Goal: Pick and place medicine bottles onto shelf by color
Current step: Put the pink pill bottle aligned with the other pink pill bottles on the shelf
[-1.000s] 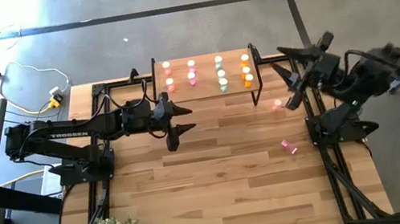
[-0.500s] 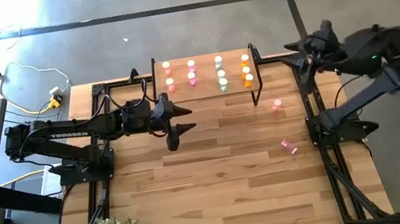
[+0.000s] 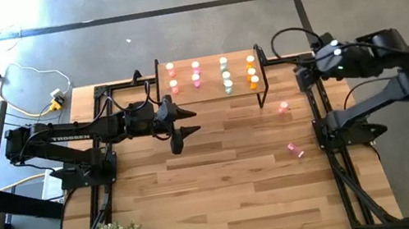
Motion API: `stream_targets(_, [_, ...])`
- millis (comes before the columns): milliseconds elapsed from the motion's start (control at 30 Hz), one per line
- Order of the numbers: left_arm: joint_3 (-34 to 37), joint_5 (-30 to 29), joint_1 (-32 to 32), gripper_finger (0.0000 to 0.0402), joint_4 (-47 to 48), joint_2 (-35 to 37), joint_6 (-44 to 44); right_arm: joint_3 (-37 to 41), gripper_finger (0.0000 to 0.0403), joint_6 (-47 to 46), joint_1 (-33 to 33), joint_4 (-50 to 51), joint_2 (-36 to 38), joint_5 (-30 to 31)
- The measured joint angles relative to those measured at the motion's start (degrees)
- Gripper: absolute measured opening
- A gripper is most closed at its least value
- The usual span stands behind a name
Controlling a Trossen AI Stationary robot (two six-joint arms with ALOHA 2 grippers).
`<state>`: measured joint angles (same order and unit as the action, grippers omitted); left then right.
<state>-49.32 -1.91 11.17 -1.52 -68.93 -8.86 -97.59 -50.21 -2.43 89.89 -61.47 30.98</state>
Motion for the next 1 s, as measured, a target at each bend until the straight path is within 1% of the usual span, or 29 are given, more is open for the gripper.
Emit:
stream_targets(167, [0.00,0.00,0.01,0.0229,0.00,0.00,0.02,6.60,0.0169,-5.96,-7.80,-0.08,1.55,-1.30])
stream_targets(233, [0.00,0.00,0.01,0.0229,0.00,0.00,0.02,9.42,0.0169,-7.83,-11.51,0.07,2.15,-2.94])
stream_targets(367, [0.00,0.00,0.01,0.0229,0.00,0.00,0.57,14.88,0.0169,-9.73,-18.13,-0.47,2.49,-9.57])
stream_targets(533, [0.00,0.00,0.00,0.0229,0.00,0.00,1.53,22.44,0.0169,-10.00,-24.87,-3.48,2.49,-17.23])
stream_targets(667, [0.02,0.00,0.01,0.0229,0.07,0.00,1.53,28.09,0.0169,-11.48,-29.41,-7.37,2.54,-22.67])
stream_targets(800, [0.02,0.00,0.01,0.0229,0.09,0.00,1.53,33.21,0.0169,-13.49,-33.51,-13.34,2.54,-28.23])
stream_targets(867, [0.02,0.01,0.00,0.0229,0.11,0.00,1.54,35.51,0.0169,-15.22,-35.33,-16.08,2.54,-30.44])
stream_targets(1000, [0.02,0.44,0.01,0.0229,0.17,0.00,1.55,39.45,0.0169,-20.73,-37.91,-18.71,2.51,-32.61])
